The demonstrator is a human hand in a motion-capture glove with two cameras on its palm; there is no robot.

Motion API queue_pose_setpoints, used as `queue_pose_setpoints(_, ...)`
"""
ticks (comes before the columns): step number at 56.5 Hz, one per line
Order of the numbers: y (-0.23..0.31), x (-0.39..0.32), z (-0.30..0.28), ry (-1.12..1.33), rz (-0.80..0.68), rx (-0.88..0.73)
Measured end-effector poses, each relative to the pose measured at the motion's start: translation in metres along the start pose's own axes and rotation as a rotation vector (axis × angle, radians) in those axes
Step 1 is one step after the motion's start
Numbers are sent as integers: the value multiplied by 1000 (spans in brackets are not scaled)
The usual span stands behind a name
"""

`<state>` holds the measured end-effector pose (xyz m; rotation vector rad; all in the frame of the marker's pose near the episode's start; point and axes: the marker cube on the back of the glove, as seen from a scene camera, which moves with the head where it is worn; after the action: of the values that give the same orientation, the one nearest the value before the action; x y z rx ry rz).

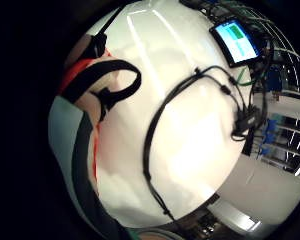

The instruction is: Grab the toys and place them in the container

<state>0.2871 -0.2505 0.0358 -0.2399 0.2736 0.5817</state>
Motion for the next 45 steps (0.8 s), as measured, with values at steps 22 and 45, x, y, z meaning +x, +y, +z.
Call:
queue_pose_setpoints(22, -1, -79, -191, -133, -303, 256)
queue_pose_setpoints(45, -145, -335, -186, -99, -495, 235)
